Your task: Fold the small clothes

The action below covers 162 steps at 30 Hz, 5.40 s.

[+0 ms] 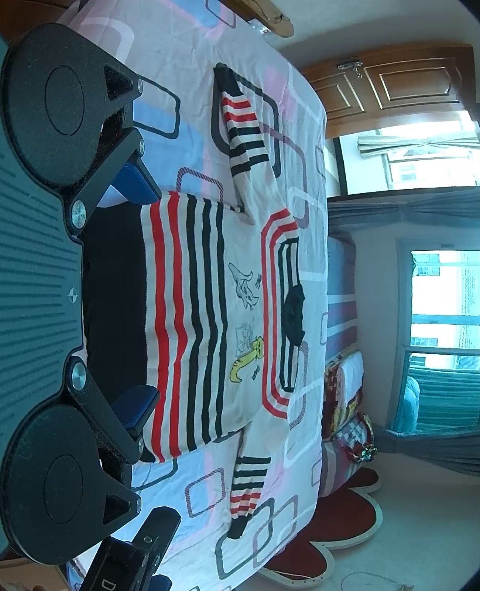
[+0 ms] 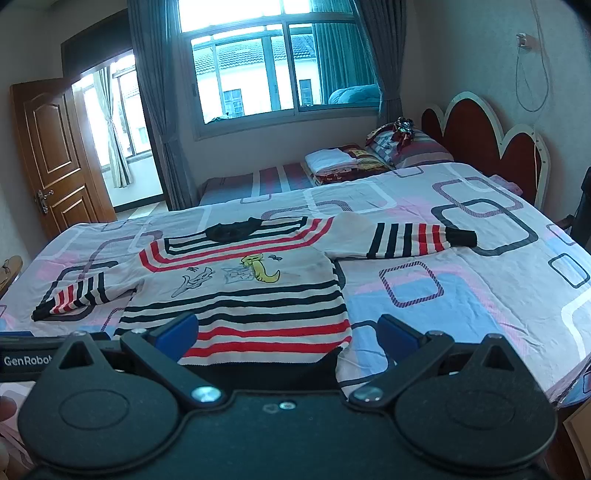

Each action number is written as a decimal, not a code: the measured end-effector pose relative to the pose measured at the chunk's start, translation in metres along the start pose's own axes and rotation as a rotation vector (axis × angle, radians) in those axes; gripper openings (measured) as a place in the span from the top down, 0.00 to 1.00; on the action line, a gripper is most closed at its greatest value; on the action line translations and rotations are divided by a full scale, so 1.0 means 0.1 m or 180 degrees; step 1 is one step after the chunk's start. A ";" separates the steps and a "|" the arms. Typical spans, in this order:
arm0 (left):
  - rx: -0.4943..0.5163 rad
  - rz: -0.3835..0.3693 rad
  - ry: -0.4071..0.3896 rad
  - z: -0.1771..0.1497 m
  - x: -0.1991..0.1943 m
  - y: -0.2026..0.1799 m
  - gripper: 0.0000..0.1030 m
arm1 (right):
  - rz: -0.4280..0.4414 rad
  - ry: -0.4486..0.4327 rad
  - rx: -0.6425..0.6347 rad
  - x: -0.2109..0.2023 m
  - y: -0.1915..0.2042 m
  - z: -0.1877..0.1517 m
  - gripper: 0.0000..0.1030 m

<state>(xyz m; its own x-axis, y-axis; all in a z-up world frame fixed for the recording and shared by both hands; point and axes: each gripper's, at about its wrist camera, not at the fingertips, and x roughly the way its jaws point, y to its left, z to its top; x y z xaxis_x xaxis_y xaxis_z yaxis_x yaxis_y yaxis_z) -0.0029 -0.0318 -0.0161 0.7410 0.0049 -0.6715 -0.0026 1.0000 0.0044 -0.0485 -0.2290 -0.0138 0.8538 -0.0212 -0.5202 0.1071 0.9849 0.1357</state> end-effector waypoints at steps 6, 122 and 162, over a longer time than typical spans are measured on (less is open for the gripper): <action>-0.0023 0.0025 0.0034 0.06 0.13 0.04 0.00 | -0.0016 0.0030 0.0004 0.10 0.04 0.03 0.01; -0.1424 -0.1178 0.0770 1.31 4.31 -0.31 0.27 | 0.0177 0.0633 -0.0202 3.80 -0.49 0.69 0.48; -0.1450 -0.0523 0.0061 1.49 3.84 0.65 0.89 | 0.0096 0.0682 0.0225 3.94 -1.03 0.84 0.72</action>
<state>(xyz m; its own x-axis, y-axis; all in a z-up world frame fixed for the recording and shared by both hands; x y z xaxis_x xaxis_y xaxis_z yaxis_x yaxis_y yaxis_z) 0.3820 0.0351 -0.1635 0.7438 -0.1573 -0.6497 -0.1836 0.8865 -0.4248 0.3193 -0.3533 -0.1621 0.7302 0.0525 -0.6812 0.1251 0.9699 0.2089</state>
